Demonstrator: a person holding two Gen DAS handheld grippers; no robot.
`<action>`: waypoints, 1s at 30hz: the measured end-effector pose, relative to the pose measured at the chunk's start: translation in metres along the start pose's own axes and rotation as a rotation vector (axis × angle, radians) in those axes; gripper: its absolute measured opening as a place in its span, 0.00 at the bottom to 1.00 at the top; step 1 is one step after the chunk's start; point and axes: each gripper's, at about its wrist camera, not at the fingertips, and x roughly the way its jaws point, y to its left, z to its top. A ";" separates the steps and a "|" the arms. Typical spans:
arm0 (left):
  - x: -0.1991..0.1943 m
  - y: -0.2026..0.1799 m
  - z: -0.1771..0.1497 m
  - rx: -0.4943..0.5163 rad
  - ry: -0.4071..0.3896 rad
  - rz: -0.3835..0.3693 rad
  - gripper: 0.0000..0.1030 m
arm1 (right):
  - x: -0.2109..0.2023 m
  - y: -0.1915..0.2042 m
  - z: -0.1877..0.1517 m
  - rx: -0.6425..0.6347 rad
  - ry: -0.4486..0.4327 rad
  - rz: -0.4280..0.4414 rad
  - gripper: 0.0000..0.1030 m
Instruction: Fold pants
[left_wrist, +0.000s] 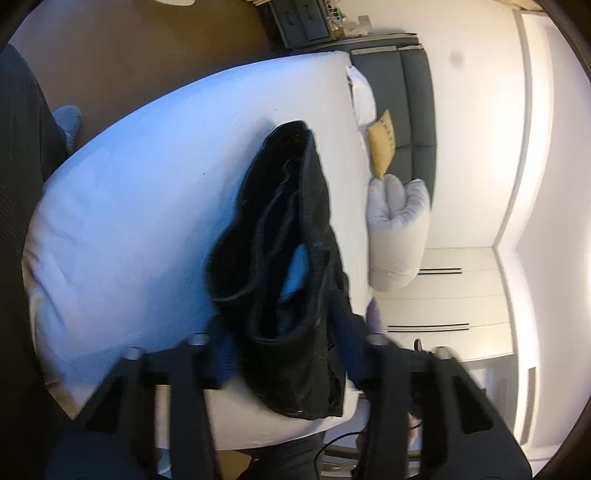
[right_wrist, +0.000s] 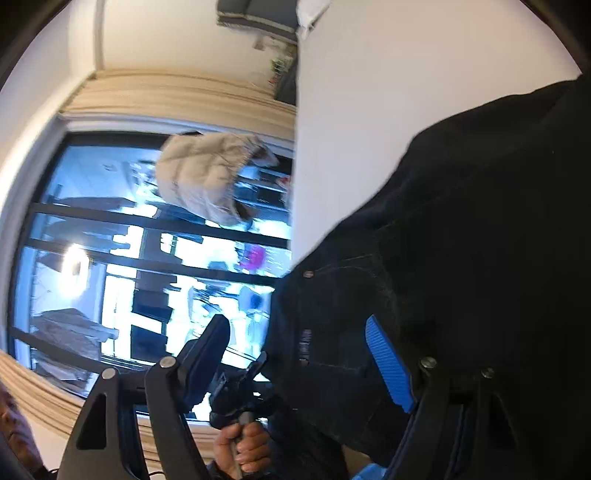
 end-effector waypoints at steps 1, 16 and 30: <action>0.002 -0.002 -0.001 0.010 0.001 0.006 0.27 | 0.003 -0.001 0.004 0.002 0.017 -0.028 0.77; 0.015 -0.102 -0.016 0.354 -0.019 0.070 0.18 | 0.061 -0.027 0.017 -0.012 0.154 -0.216 0.97; 0.102 -0.222 -0.101 0.778 0.100 0.140 0.18 | -0.002 0.003 0.020 -0.004 0.065 -0.029 0.84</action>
